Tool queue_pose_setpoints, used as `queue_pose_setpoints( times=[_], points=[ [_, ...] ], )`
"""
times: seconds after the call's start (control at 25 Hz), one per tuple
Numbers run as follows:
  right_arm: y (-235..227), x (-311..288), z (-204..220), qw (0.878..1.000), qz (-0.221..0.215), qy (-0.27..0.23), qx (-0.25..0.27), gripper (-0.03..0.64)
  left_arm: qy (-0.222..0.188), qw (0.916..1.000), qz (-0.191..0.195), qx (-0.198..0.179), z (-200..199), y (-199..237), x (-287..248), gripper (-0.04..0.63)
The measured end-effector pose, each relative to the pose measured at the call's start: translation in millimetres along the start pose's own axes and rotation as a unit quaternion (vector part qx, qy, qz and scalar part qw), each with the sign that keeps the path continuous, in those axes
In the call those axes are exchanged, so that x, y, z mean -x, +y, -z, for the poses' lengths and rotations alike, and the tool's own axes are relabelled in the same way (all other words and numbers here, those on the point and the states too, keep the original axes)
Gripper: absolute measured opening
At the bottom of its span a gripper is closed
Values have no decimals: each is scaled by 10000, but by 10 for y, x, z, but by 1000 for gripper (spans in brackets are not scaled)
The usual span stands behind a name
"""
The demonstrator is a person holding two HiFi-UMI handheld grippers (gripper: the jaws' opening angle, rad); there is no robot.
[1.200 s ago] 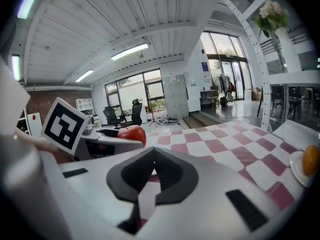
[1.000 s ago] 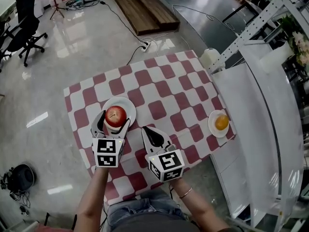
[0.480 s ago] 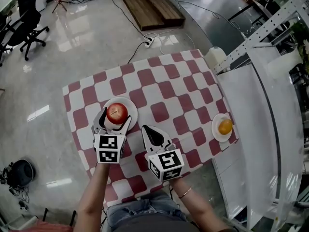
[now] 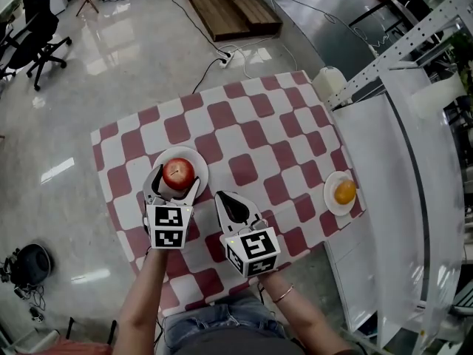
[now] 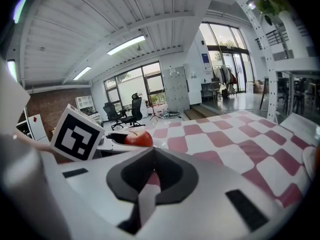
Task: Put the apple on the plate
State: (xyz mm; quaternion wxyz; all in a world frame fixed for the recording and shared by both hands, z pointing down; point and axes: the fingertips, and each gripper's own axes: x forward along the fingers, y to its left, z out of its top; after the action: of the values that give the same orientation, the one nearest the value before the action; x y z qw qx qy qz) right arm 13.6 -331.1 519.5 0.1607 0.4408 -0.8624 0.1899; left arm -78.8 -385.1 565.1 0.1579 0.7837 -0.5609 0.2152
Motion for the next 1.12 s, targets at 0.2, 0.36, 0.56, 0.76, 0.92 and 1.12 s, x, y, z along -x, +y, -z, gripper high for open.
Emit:
queue_pose_setpoints(
  times=[0.2, 0.36, 0.56, 0.76, 0.92, 1.12],
  points=[
    [-11, -12, 21, 10000, 1, 33, 12, 11, 8, 10000, 8, -22, 24, -8, -23, 383],
    [-8, -19, 24, 10000, -32, 23, 24, 11, -3, 10000, 12, -33, 14, -19, -32, 383],
    [-13, -26, 49, 10000, -31, 33, 7, 11, -6, 10000, -14, -84, 25, -20, -46, 383],
    [-11, -4, 77, 10000, -8, 64, -14, 11, -25, 9999, -11, -116, 28, -29, -45, 383],
    [-10, 15, 78, 10000, 21, 76, -26, 11, 18, 9999, -32, -94, 45, -19, -44, 383],
    [-38, 66, 75, 9999, 84, 59, -85, 11, 45, 10000, -53, -41, 64, -25, -19, 383]
  ],
)
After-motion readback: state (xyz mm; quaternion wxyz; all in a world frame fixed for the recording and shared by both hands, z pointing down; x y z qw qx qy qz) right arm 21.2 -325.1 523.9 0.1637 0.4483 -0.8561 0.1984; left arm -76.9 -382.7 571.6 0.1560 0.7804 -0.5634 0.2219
